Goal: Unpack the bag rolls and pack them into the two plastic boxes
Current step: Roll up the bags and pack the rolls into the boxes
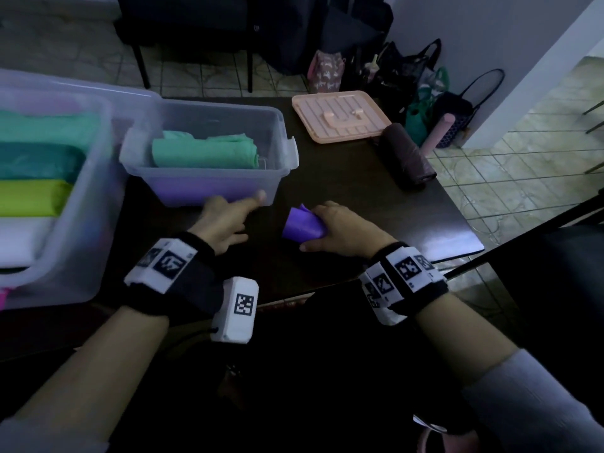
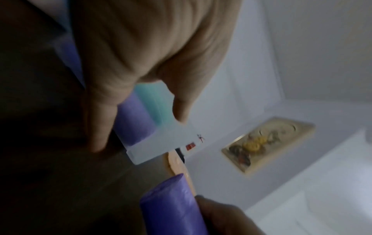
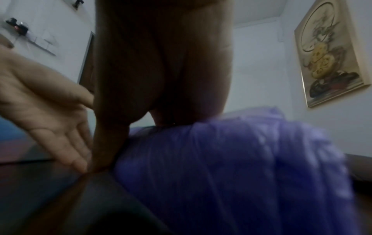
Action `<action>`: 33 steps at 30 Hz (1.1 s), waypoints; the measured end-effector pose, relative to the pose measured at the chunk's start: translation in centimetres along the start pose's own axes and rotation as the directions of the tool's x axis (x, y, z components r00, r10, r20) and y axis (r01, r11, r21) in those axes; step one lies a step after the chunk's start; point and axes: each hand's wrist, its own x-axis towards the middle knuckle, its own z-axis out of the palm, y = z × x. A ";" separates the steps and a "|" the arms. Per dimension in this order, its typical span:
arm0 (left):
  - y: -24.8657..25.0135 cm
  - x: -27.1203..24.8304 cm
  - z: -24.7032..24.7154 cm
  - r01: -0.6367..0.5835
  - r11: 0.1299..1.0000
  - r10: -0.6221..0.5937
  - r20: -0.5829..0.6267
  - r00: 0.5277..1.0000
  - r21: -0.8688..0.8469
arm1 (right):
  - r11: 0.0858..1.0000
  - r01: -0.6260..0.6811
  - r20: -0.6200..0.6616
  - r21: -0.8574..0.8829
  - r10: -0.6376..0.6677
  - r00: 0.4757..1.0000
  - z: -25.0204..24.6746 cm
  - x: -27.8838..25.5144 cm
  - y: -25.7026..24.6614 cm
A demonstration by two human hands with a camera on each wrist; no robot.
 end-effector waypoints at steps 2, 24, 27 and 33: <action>0.5 0.3 -2.1 -0.024 0.971 -0.011 -0.145 0.989 -0.238 | 0.999 0.032 -0.018 -0.015 -0.032 0.999 -1.3 -0.2 -1.1; -1.1 -0.9 -3.6 -0.424 0.582 0.197 -0.385 0.902 -0.694 | 0.889 0.180 -0.272 -0.420 -0.312 0.910 -5.9 10.5 -17.6; -1.5 -1.3 -3.6 -0.440 0.555 0.230 -0.379 0.897 -0.706 | 0.897 0.171 -0.286 -0.407 -0.303 0.909 -5.9 11.1 -18.0; -1.8 -1.4 -3.7 -0.457 0.541 0.256 -0.380 0.889 -0.706 | 0.870 0.139 -0.326 -0.473 -0.319 0.890 -5.7 11.6 -17.8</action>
